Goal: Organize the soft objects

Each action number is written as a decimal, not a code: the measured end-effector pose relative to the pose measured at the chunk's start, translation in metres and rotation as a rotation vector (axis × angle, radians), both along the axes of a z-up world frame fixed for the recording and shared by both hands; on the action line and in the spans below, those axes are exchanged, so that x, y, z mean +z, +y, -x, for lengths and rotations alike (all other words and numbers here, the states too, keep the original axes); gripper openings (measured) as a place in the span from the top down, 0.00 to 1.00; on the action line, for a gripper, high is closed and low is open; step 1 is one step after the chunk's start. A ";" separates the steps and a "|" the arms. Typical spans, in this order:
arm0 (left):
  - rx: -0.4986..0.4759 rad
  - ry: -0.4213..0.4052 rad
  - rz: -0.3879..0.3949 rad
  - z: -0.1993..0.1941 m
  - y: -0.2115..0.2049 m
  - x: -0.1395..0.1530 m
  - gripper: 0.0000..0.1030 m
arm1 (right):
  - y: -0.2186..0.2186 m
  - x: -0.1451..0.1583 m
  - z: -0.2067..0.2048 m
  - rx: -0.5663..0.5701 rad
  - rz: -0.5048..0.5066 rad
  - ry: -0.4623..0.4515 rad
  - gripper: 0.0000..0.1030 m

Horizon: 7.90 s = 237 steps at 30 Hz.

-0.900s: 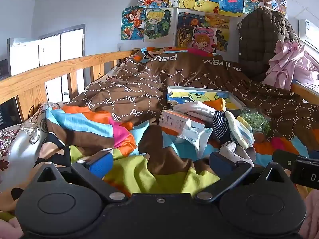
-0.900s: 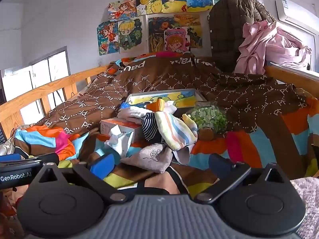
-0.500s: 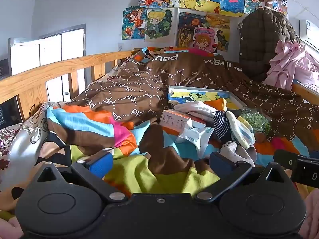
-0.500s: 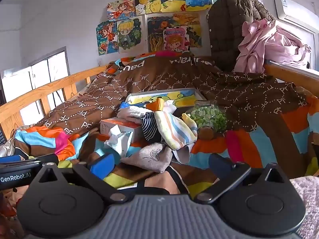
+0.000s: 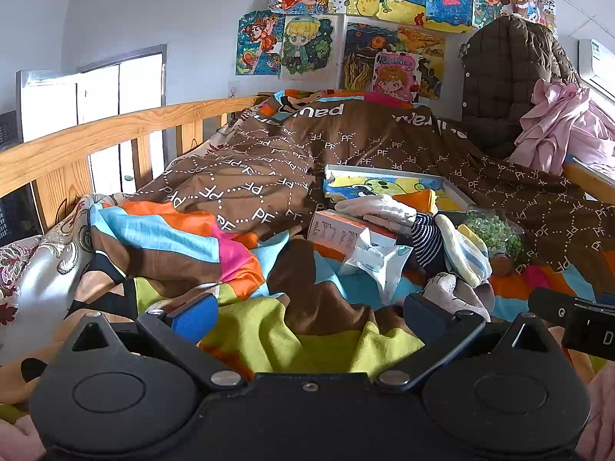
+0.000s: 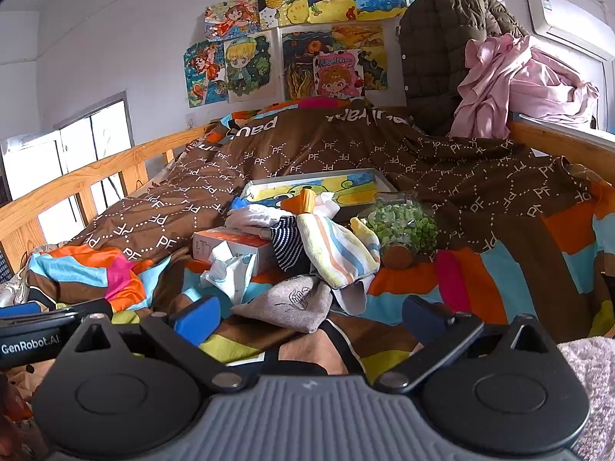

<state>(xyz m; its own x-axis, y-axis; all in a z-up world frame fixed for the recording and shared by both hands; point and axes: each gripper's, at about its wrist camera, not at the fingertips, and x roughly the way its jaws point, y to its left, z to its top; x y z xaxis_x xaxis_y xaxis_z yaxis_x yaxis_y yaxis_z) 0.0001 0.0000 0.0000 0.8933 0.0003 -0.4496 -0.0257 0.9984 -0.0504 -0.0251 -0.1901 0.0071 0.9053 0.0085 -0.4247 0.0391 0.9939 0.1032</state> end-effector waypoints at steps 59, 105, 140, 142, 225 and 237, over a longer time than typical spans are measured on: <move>0.001 0.004 0.000 -0.002 0.004 -0.006 0.01 | -0.002 0.000 -0.001 -0.002 -0.018 -0.001 0.00; -0.095 0.014 0.027 -0.123 0.022 -0.028 0.01 | -0.022 -0.017 -0.110 0.140 -0.131 0.257 0.00; -0.565 0.242 -0.048 -0.243 -0.015 -0.095 0.01 | -0.009 -0.073 -0.175 0.233 -0.115 0.357 0.14; -0.568 0.225 -0.041 -0.242 -0.013 -0.092 0.01 | -0.010 -0.073 -0.176 0.229 -0.116 0.361 0.16; -0.362 -0.023 0.224 -0.221 -0.023 0.030 0.60 | -0.018 0.039 -0.187 0.262 0.180 -0.258 0.84; -0.388 0.019 0.233 -0.357 -0.055 0.023 0.60 | -0.065 0.034 -0.349 0.225 0.147 -0.246 0.84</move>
<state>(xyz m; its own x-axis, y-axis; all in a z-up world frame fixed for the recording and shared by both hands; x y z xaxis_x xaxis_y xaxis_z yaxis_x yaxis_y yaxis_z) 0.3572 -0.0551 0.0230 0.7990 -0.4358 -0.4143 0.3451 0.8966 -0.2777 0.3242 -0.2551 0.0407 0.9630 0.1746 -0.2054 -0.1908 0.9797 -0.0621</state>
